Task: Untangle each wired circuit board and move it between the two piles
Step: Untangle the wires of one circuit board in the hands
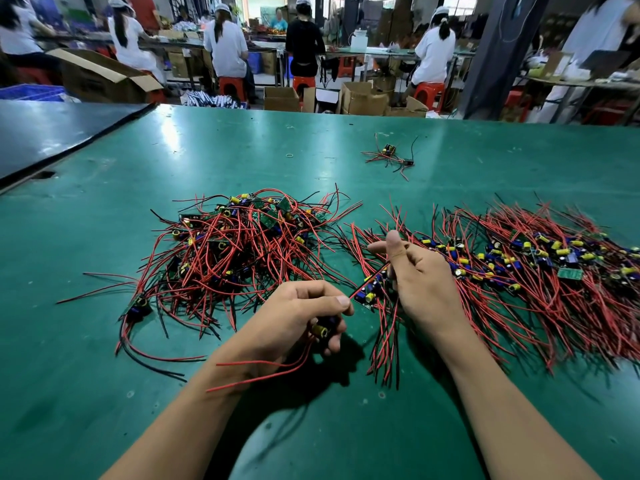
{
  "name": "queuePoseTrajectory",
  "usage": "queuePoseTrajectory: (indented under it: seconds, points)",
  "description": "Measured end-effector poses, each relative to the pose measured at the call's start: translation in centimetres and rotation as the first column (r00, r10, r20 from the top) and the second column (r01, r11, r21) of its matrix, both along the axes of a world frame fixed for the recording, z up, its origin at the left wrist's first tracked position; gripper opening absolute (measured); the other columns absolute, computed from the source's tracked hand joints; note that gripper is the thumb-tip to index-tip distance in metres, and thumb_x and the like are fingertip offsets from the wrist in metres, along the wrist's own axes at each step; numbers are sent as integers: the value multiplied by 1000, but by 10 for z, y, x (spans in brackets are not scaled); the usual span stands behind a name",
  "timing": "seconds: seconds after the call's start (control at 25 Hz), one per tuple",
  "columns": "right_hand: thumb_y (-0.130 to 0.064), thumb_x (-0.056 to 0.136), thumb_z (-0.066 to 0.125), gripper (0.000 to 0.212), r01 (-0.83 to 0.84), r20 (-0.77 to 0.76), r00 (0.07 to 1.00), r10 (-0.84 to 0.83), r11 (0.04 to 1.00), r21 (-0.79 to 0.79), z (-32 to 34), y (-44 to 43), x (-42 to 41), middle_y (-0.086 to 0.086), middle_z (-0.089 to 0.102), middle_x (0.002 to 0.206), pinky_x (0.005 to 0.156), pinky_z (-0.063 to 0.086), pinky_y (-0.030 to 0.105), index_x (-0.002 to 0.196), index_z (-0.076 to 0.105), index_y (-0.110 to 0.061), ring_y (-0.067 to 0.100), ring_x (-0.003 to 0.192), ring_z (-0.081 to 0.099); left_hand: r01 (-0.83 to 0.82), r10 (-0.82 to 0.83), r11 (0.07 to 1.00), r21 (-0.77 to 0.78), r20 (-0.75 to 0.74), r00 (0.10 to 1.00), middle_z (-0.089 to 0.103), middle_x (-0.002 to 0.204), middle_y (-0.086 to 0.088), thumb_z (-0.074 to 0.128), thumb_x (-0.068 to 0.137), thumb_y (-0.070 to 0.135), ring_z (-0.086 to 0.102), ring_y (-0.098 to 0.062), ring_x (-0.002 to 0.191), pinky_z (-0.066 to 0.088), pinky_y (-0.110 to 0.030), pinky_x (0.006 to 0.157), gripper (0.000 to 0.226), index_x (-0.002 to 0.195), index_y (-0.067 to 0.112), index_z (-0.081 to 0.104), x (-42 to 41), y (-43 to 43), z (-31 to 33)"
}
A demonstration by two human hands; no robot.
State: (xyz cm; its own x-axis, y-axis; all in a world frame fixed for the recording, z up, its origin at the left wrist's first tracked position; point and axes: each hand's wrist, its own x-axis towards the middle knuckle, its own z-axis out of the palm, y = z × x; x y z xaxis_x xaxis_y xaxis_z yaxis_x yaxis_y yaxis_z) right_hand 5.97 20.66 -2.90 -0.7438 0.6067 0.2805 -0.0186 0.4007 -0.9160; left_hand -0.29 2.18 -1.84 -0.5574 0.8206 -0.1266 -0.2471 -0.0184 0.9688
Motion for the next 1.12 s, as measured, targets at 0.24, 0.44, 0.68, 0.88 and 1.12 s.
queuePoseTrajectory:
  seconds: [0.24, 0.44, 0.68, 0.88, 1.12]
  points:
    - [-61, 90, 48, 54, -172, -8, 979, 202, 814, -554, 7, -1, -1, -6, 44, 56, 35, 19, 16, 88, 81, -18, 4, 38, 24, -4, 5, 998, -60, 20, 1000, 57, 58, -10, 67, 75, 18, 52, -20, 43, 43, -22, 45, 11, 69, 9, 68, -6, -4, 1]
    - [-65, 79, 61, 63, -251, -89, 961, 264, 683, -686, 9, 0, 0, -7, 42, 59, 34, 20, 16, 108, 74, -10, 3, 37, 24, -111, 114, 989, -98, 34, 993, 66, 67, -12, 66, 87, 12, 61, -23, 52, 45, -25, 51, 11, 78, 9, 71, -6, -4, 2]
    - [-37, 89, 74, 22, -154, 71, 985, 158, 987, -52, 2, -16, -1, -5, 58, 63, 52, 42, 17, 101, 76, -18, 5, 53, 49, -381, 373, 924, 43, 125, 919, 75, 88, -16, 64, 90, 15, 74, -28, 76, 59, -34, 70, 7, 90, 9, 66, -10, -2, 5]
    - [-43, 78, 84, 21, -337, 149, 940, 307, 902, 271, -3, -35, 2, -11, 56, 61, 55, 38, 18, 85, 72, -27, 2, 54, 46, -490, 456, 860, 143, 215, 864, 75, 97, -15, 59, 94, 15, 71, -24, 75, 58, -37, 69, 7, 90, 13, 63, -13, -3, 12]
    - [-48, 99, 57, 43, -280, -68, 958, 280, 960, 15, 6, -49, 0, -14, 50, 50, 46, 30, 12, 66, 62, -20, -1, 46, 40, -455, 393, 870, 189, 290, 872, 74, 104, -11, 66, 85, 18, 72, -24, 92, 60, -35, 79, 10, 95, 17, 64, -17, -4, 6]
